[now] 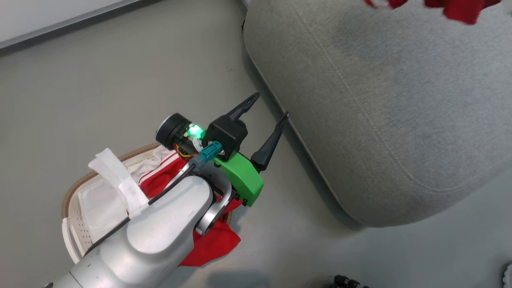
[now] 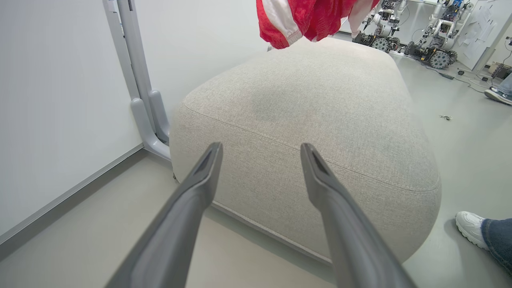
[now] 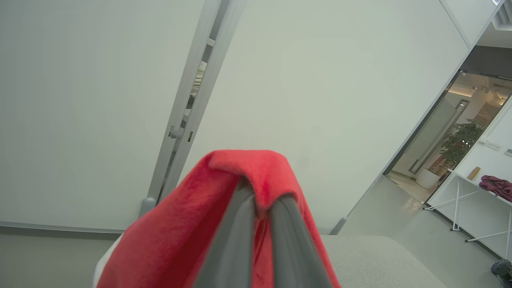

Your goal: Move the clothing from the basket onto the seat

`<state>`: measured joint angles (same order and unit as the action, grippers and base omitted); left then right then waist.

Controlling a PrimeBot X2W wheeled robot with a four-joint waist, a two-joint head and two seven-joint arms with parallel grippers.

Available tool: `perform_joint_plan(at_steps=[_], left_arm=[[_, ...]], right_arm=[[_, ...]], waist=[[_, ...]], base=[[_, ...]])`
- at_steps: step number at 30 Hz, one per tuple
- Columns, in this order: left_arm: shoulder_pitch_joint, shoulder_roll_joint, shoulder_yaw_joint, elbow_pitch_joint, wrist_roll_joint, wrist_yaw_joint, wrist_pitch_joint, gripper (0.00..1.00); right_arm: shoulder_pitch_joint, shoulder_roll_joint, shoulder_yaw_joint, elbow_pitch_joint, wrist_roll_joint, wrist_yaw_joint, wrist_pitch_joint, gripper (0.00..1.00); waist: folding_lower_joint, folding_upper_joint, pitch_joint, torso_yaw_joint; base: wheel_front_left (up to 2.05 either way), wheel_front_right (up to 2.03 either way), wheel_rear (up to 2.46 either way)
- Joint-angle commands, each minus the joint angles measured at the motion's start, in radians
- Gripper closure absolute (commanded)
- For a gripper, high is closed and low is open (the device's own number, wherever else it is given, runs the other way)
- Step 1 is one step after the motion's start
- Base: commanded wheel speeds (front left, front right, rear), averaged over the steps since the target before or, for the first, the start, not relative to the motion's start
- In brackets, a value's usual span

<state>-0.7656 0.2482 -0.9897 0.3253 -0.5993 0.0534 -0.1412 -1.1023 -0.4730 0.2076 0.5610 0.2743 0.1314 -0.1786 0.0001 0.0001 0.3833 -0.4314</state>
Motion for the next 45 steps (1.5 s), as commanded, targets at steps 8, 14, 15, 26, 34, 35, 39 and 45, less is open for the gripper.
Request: perform_joint_plan(at_steps=[8,14,15,26,34,35,39,45], left_arm=[[-0.05,0.041,-0.012,-0.126,0.053,0.04,0.034,0.0],[-0.058,0.046,-0.035,-0.197,0.082,0.058,0.067,0.0],[-0.058,0.047,-0.038,-0.206,0.084,0.061,0.069,0.0],[-0.066,0.067,-0.06,-0.241,0.091,0.058,0.099,0.0],[-0.049,0.075,-0.059,-0.234,0.073,0.065,0.094,0.0],[-0.046,0.074,-0.057,-0.233,0.071,0.066,0.091,0.0],[-0.03,0.072,-0.048,-0.222,0.06,0.07,0.074,0.0],[-0.009,0.064,-0.023,-0.189,0.028,0.071,0.025,0.0]], right_arm=[[-0.193,-0.154,-0.043,0.106,0.011,-0.001,0.04,1.0],[-0.231,-0.152,-0.137,0.236,-0.032,-0.001,-0.005,1.0],[-0.223,-0.141,-0.159,0.267,-0.047,-0.001,-0.019,1.0],[-0.122,-0.046,-0.27,0.506,-0.197,-0.001,-0.079,0.0],[-0.055,-0.008,-0.311,0.511,-0.191,-0.001,-0.087,0.0],[-0.04,-0.003,-0.312,0.493,-0.185,-0.001,-0.087,0.0],[0.063,0.013,-0.307,0.387,-0.157,-0.001,-0.087,0.0],[0.223,0.011,-0.314,0.225,-0.129,-0.001,-0.088,0.0]], waist=[[-0.0001,-0.0001,0.234,0.206],[-0.0001,-0.0001,0.301,0.232],[-0.0001,-0.0001,0.308,0.234],[-0.0001,-0.0001,0.331,0.232],[-0.0001,-0.0001,0.306,0.213],[-0.0001,-0.0001,0.301,0.21],[-0.0001,-0.0001,0.266,0.198],[-0.0001,-0.0001,0.181,0.194]], base=[[0.0,0.0,0.0],[0.0,0.0,0.0],[0.0,0.0,0.0],[0.0,0.0,0.0],[0.0,0.0,0.0],[0.0,0.0,0.0],[0.0,0.0,0.0],[0.0,0.0,0.0]])
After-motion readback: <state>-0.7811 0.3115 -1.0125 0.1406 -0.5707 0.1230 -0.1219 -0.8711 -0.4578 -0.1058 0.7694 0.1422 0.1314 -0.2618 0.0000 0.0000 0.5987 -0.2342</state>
